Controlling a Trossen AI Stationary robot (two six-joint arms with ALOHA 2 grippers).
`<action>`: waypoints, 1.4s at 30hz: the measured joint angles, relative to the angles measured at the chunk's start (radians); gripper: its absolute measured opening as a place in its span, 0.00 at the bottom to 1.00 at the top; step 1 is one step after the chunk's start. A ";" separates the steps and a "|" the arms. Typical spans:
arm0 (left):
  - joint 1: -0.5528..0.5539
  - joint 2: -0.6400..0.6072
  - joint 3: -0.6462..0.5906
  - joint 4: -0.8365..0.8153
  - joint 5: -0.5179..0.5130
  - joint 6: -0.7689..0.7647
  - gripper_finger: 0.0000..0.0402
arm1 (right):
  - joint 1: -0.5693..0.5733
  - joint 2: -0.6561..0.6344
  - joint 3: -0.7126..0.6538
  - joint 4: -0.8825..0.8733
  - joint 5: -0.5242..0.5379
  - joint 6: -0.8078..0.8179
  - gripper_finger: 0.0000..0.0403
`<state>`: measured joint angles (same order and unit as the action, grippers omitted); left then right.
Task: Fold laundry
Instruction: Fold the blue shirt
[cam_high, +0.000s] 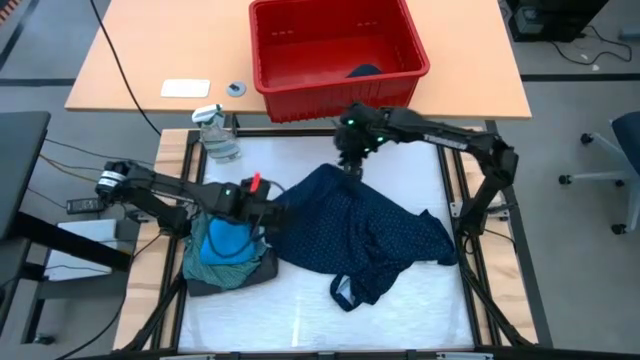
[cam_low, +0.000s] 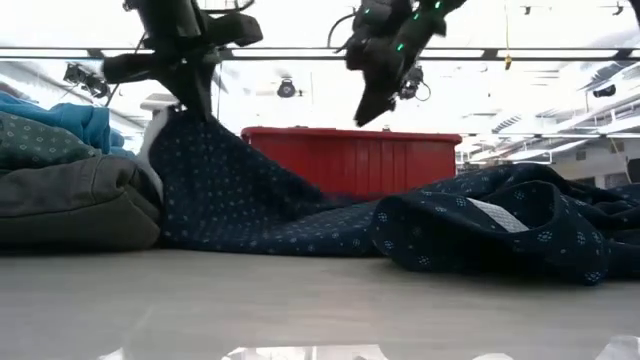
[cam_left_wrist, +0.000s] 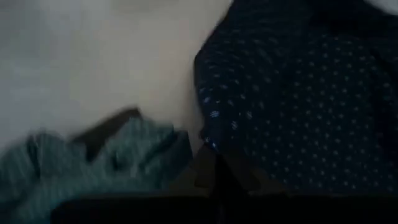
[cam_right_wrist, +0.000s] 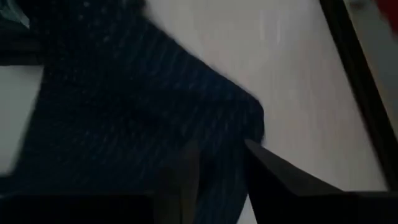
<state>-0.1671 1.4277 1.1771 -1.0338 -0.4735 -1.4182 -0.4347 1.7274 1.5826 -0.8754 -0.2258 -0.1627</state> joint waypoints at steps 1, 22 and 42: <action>0.018 0.000 0.008 0.012 -0.001 0.061 0.04 | -0.001 -0.018 0.008 -0.059 0.001 0.040 0.33; 0.359 0.450 0.057 1.270 0.744 1.510 0.39 | 0.184 -0.616 -0.596 -0.297 -0.010 0.695 0.30; 0.437 0.844 0.637 0.512 0.803 1.853 0.19 | 0.347 -0.682 -0.684 -0.270 0.001 1.073 0.30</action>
<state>0.2697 2.2715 1.8138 -0.5217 0.3291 0.4344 -0.0879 1.0454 0.8982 -1.1450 -0.2251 0.9102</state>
